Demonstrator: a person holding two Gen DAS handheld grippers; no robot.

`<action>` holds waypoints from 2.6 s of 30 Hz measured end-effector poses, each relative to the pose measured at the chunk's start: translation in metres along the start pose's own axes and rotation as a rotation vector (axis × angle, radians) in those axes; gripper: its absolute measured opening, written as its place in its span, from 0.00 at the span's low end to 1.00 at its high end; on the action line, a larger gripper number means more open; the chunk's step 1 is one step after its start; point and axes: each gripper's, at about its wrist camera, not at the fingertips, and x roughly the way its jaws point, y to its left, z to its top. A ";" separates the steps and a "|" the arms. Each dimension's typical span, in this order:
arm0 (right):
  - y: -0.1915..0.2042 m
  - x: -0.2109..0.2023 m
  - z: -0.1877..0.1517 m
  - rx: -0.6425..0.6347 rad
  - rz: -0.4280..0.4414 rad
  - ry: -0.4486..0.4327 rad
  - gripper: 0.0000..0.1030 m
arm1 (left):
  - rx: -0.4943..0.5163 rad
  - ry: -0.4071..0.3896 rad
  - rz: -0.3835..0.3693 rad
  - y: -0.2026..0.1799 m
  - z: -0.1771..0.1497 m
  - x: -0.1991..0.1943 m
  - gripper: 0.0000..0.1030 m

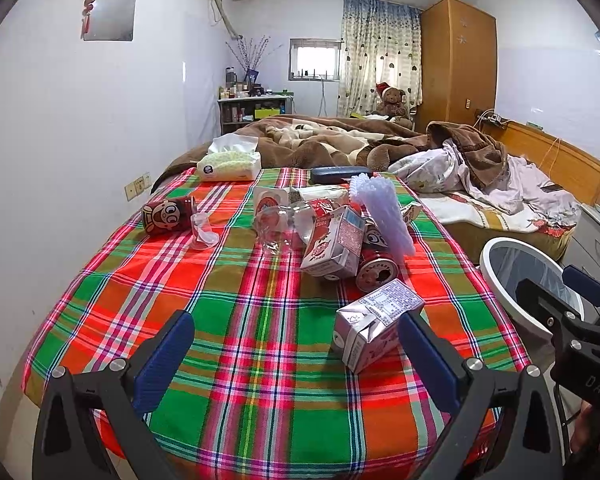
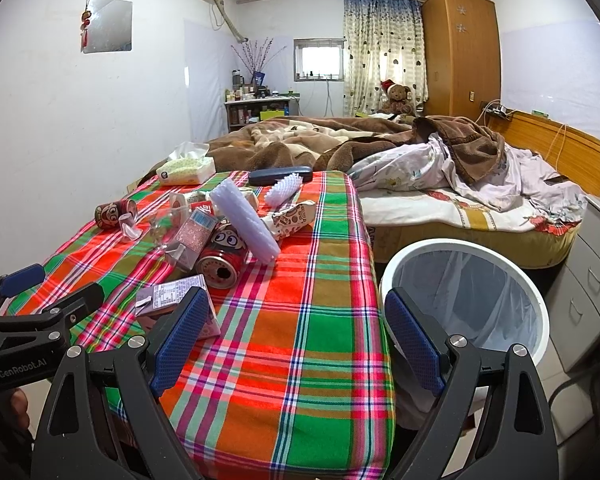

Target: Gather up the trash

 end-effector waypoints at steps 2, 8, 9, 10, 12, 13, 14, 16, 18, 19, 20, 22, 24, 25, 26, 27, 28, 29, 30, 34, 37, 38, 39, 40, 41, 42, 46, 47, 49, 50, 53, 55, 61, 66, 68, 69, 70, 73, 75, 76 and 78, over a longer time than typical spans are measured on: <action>0.000 0.000 0.000 -0.001 0.000 0.000 0.89 | -0.001 -0.001 0.000 0.001 0.000 0.000 1.00; -0.001 0.000 0.000 -0.002 0.000 -0.003 0.89 | 0.002 -0.001 -0.001 0.001 0.000 0.000 1.00; 0.000 0.000 0.001 -0.003 -0.001 -0.002 0.89 | 0.002 0.001 0.000 0.001 0.000 0.000 1.00; 0.000 0.000 0.000 -0.004 -0.002 -0.002 0.89 | 0.003 0.000 -0.002 0.002 0.001 0.000 1.00; 0.000 0.000 0.001 -0.003 -0.001 -0.003 0.89 | 0.005 0.000 -0.003 0.003 0.002 0.001 1.00; -0.001 0.000 0.001 -0.003 -0.001 -0.003 0.89 | 0.005 -0.001 -0.002 0.004 0.002 0.002 1.00; -0.001 0.000 0.001 -0.003 -0.002 -0.002 0.89 | 0.004 -0.001 -0.002 0.003 0.002 0.002 1.00; -0.001 0.000 0.001 -0.005 -0.003 -0.001 0.89 | 0.002 0.000 -0.004 0.003 0.002 0.002 1.00; -0.002 0.002 0.002 -0.006 0.002 -0.003 0.89 | 0.007 0.001 -0.014 0.002 0.003 0.004 1.00; -0.003 0.003 0.003 -0.002 0.007 -0.004 0.89 | 0.009 0.005 -0.023 0.001 0.004 0.007 1.00; -0.004 0.006 0.004 0.003 0.012 -0.001 0.89 | 0.011 0.008 -0.036 0.000 0.004 0.010 1.00; -0.006 0.012 0.007 -0.005 0.011 0.005 0.89 | 0.022 0.022 -0.060 -0.002 0.004 0.017 1.00; -0.006 0.019 0.010 -0.012 0.026 -0.003 0.89 | 0.050 0.043 -0.090 -0.006 0.004 0.026 1.00; -0.006 0.025 0.013 -0.013 0.033 0.007 0.89 | 0.067 0.055 -0.093 -0.008 0.004 0.032 1.00; -0.006 0.030 0.015 -0.017 0.046 0.011 0.89 | 0.084 0.058 -0.100 -0.012 0.003 0.036 1.00; -0.006 0.037 0.017 -0.022 0.055 0.018 0.89 | 0.100 0.064 -0.108 -0.014 0.004 0.040 1.00; -0.006 0.043 0.020 -0.030 0.059 0.026 0.89 | 0.113 0.074 -0.124 -0.016 0.004 0.046 1.00; -0.004 0.047 0.021 -0.042 0.066 0.023 0.89 | 0.121 0.076 -0.141 -0.017 0.005 0.050 1.00; -0.002 0.053 0.024 -0.055 0.078 0.022 0.89 | 0.125 0.080 -0.155 -0.018 0.005 0.054 1.00; 0.000 0.078 0.032 -0.073 0.130 0.049 0.89 | 0.168 0.119 -0.192 -0.024 0.009 0.077 0.96; 0.003 0.087 0.036 -0.094 0.163 0.050 0.85 | 0.185 0.154 -0.225 -0.027 0.008 0.090 0.92; 0.005 0.092 0.037 -0.099 0.177 0.056 0.82 | 0.185 0.159 -0.235 -0.027 0.008 0.092 0.91; 0.006 0.096 0.039 -0.101 0.192 0.061 0.82 | 0.181 0.167 -0.244 -0.027 0.008 0.095 0.89; 0.006 0.100 0.040 -0.100 0.201 0.071 0.81 | 0.177 0.174 -0.249 -0.026 0.008 0.097 0.87; 0.006 0.105 0.042 -0.098 0.212 0.085 0.80 | 0.173 0.179 -0.258 -0.025 0.008 0.100 0.86; 0.009 0.108 0.043 -0.101 0.218 0.090 0.79 | 0.171 0.184 -0.265 -0.026 0.009 0.101 0.84; 0.013 0.115 0.047 -0.125 0.233 0.102 0.73 | 0.159 0.211 -0.292 -0.025 0.012 0.110 0.76; 0.014 0.117 0.048 -0.126 0.241 0.106 0.72 | 0.152 0.218 -0.296 -0.025 0.012 0.113 0.73; 0.014 0.123 0.050 -0.121 0.281 0.125 0.65 | 0.142 0.227 -0.295 -0.024 0.013 0.118 0.68; 0.015 0.127 0.050 -0.123 0.296 0.139 0.64 | 0.134 0.233 -0.294 -0.023 0.013 0.121 0.66; 0.020 0.135 0.050 -0.152 0.306 0.161 0.63 | 0.101 0.252 -0.311 -0.019 0.012 0.124 0.58; 0.023 0.139 0.049 -0.168 0.310 0.175 0.61 | 0.093 0.254 -0.307 -0.017 0.011 0.124 0.55; 0.027 0.147 0.049 -0.174 0.322 0.200 0.36 | 0.040 0.253 -0.314 -0.010 0.014 0.126 0.42; 0.027 0.146 0.048 -0.169 0.319 0.199 0.26 | 0.022 0.242 -0.311 -0.006 0.017 0.125 0.37; 0.025 0.146 0.047 -0.159 0.311 0.197 0.22 | 0.024 0.239 -0.303 -0.005 0.017 0.124 0.37; 0.024 0.145 0.048 -0.148 0.311 0.192 0.21 | 0.023 0.238 -0.302 -0.005 0.018 0.123 0.37; 0.023 0.142 0.048 -0.140 0.310 0.187 0.11 | 0.023 0.238 -0.302 -0.005 0.018 0.123 0.37; 0.019 0.136 0.049 -0.118 0.308 0.163 0.10 | 0.022 0.221 -0.290 -0.005 0.021 0.117 0.36; 0.017 0.133 0.049 -0.105 0.310 0.156 0.10 | 0.026 0.202 -0.283 -0.006 0.024 0.112 0.36; 0.017 0.131 0.049 -0.102 0.311 0.152 0.10 | 0.031 0.198 -0.282 -0.006 0.025 0.110 0.36; 0.015 0.128 0.048 -0.095 0.319 0.153 0.10 | 0.025 0.187 -0.276 -0.006 0.027 0.106 0.36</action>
